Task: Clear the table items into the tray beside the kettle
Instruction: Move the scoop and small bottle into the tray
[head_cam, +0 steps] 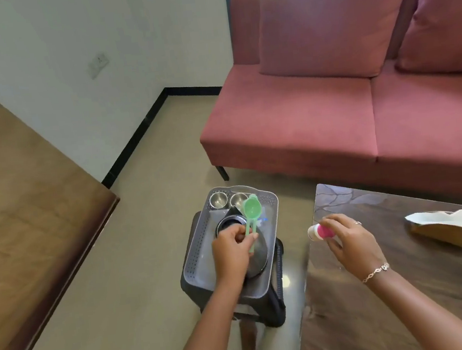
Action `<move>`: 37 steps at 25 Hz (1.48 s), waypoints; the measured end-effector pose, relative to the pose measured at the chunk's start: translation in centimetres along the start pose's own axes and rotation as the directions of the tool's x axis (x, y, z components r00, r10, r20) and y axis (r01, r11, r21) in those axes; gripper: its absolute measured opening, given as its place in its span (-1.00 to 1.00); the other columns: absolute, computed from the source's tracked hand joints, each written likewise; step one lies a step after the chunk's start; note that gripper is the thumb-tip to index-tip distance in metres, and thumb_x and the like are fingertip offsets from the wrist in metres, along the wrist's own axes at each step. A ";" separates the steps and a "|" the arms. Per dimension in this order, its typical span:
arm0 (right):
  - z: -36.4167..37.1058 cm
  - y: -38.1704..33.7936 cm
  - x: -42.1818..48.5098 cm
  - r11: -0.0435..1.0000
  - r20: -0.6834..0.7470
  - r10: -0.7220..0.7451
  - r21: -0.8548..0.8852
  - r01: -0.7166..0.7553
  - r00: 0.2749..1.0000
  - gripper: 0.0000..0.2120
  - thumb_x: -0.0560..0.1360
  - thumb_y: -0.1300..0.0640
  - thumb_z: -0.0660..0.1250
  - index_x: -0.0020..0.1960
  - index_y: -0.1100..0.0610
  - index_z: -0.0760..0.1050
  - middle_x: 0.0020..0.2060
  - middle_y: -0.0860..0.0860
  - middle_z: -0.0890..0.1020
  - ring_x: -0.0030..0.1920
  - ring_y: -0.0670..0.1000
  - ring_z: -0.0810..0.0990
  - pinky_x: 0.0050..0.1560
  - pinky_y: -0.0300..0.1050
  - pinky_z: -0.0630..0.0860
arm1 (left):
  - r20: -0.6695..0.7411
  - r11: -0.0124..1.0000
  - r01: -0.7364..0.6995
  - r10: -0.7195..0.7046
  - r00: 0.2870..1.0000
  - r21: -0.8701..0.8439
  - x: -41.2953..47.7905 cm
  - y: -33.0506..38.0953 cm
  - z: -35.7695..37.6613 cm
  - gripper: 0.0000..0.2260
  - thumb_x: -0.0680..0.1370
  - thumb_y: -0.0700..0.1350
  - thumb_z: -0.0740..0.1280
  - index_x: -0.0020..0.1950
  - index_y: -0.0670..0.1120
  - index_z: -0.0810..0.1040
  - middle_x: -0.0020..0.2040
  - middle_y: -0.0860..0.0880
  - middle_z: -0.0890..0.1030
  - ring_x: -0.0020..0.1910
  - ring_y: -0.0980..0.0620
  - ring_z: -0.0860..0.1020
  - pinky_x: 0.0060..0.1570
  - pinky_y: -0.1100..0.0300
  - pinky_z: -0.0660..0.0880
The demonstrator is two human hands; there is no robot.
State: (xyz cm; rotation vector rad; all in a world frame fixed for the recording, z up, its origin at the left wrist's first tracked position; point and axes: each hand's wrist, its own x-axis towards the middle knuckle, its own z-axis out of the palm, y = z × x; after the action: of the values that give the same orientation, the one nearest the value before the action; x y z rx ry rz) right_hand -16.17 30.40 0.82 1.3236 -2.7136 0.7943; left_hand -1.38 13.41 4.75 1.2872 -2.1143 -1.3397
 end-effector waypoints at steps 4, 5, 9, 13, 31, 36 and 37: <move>3.4 -1.2 6.0 0.999 0.068 0.035 -0.038 -0.032 0.997 -0.72 0.19 0.44 0.51 -0.13 0.26 0.60 -0.17 0.15 0.67 -0.28 0.20 0.65 -0.37 -0.04 0.57 | 0.004 0.999 -0.002 0.002 1.000 0.033 7.6 -0.7 -2.1 -0.97 0.41 -0.25 0.44 -0.19 -0.18 0.61 -0.40 0.01 0.55 -0.34 -0.04 0.56 -0.18 -0.08 0.62; 4.7 -1.6 7.8 0.998 0.094 0.042 -0.043 -0.038 0.995 -0.75 0.23 0.42 0.49 -0.12 0.27 0.60 -0.16 0.16 0.66 -0.25 0.21 0.64 -0.35 -0.02 0.57 | 0.011 0.999 0.006 -0.006 1.000 0.047 9.8 -1.2 -2.4 -0.96 0.40 -0.26 0.45 -0.21 -0.20 0.61 -0.42 0.01 0.53 -0.35 -0.04 0.53 -0.17 -0.12 0.61; 11.2 -1.9 14.7 0.991 0.224 0.125 -0.075 -0.111 0.967 -0.83 0.47 0.27 0.31 0.04 0.26 0.55 0.03 0.16 0.59 -0.04 0.23 0.56 -0.13 0.02 0.51 | 0.063 0.995 0.049 -0.054 0.997 0.082 17.3 -3.5 -2.9 -0.91 0.39 -0.24 0.46 -0.20 -0.24 0.60 -0.29 -0.27 0.62 -0.31 -0.06 0.51 -0.14 -0.15 0.58; 17.0 -1.4 18.9 0.975 0.298 0.218 -0.111 -0.193 0.929 -0.79 0.51 0.24 0.25 0.14 0.20 0.50 0.08 0.12 0.55 -0.04 0.21 0.55 -0.14 0.00 0.50 | 0.117 0.991 0.071 -0.084 0.990 0.113 21.7 -5.7 -2.5 -0.91 0.39 -0.21 0.47 -0.16 -0.20 0.63 -0.28 -0.16 0.66 -0.34 -0.01 0.53 -0.19 0.04 0.55; 22.6 1.0 16.9 0.900 0.332 0.435 -0.136 -0.414 0.837 -0.81 0.48 0.24 0.29 0.08 0.24 0.51 0.02 0.15 0.55 -0.08 0.23 0.55 -0.21 -0.01 0.49 | 0.457 0.752 -0.402 0.151 0.876 0.522 29.8 -9.3 6.5 -0.91 0.50 -0.16 0.32 -0.05 -0.12 0.58 -0.17 -0.06 0.56 -0.23 -0.06 0.50 -0.33 0.16 0.28; 20.2 0.2 15.6 0.866 0.023 0.496 0.052 -0.497 0.868 -0.83 0.35 0.34 0.45 -0.06 0.28 0.58 -0.15 0.16 0.60 -0.22 0.19 0.59 -0.28 -0.12 0.45 | 0.771 0.373 -0.774 0.198 0.605 0.512 30.4 -9.4 10.3 -0.83 0.49 -0.36 0.17 0.04 -0.25 0.46 0.02 -0.20 0.48 -0.07 -0.21 0.51 -0.32 0.03 0.27; 19.8 0.0 15.2 0.863 -0.012 0.503 0.067 -0.501 0.864 -0.83 0.34 0.34 0.46 -0.07 0.27 0.58 -0.16 0.14 0.61 -0.23 0.16 0.59 -0.28 -0.14 0.44 | 0.822 0.304 -0.826 0.185 0.539 0.474 30.4 -9.6 11.0 -0.80 0.47 -0.40 0.17 0.05 -0.27 0.46 0.05 -0.21 0.48 -0.03 -0.21 0.50 -0.31 0.03 0.28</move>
State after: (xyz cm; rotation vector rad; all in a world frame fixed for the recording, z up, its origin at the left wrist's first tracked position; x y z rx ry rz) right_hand -22.00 10.36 -12.89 0.5857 -3.0693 0.9163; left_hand -20.17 -7.01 -14.52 -0.0092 -3.4968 -0.3028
